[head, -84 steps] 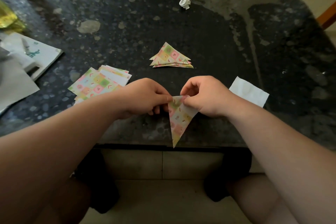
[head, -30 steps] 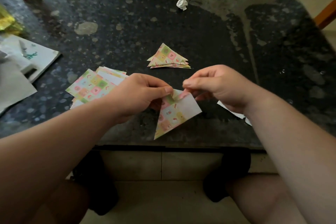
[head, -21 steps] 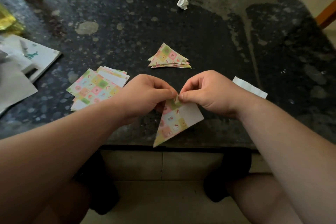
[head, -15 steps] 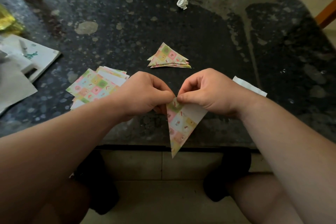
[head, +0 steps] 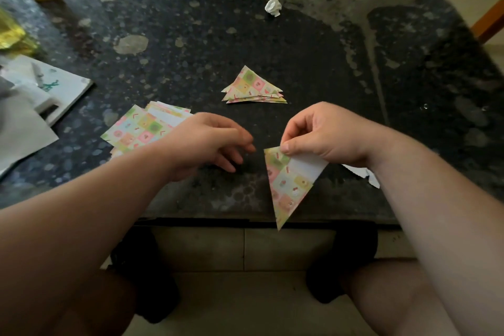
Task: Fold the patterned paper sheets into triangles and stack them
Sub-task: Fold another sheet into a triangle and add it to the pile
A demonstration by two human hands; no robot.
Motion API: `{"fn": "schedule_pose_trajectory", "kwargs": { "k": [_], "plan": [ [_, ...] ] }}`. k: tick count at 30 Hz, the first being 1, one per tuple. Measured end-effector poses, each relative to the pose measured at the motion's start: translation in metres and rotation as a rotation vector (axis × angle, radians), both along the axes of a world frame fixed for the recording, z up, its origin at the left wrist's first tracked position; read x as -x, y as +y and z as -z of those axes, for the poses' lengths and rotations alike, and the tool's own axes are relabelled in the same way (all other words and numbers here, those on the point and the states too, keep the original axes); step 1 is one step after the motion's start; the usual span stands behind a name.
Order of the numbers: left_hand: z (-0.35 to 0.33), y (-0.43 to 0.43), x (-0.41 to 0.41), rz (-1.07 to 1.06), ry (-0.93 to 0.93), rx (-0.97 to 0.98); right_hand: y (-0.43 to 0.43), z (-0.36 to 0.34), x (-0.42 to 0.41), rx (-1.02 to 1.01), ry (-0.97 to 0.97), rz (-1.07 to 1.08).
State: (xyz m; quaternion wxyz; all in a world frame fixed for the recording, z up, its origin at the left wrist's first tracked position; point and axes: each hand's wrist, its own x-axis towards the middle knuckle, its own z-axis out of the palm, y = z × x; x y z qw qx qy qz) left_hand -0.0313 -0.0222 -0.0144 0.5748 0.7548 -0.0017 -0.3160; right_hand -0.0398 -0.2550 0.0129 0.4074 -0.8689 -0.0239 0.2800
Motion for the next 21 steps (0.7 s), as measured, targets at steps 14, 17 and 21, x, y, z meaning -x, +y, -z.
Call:
{"fn": "schedule_pose_trajectory", "kwargs": {
  "k": [14,17,21],
  "plan": [
    [0.019,-0.007,0.007,0.066,-0.153,-0.312,0.001,0.041,0.000,0.070,-0.011,0.089],
    [0.021,-0.006,0.009,0.159,-0.229,-0.382,0.007,0.042,0.001,0.111,-0.057,0.045],
    [0.020,-0.003,0.006,0.278,-0.354,-0.517,0.015,0.043,0.005,0.166,-0.116,-0.012]
  ]
}}
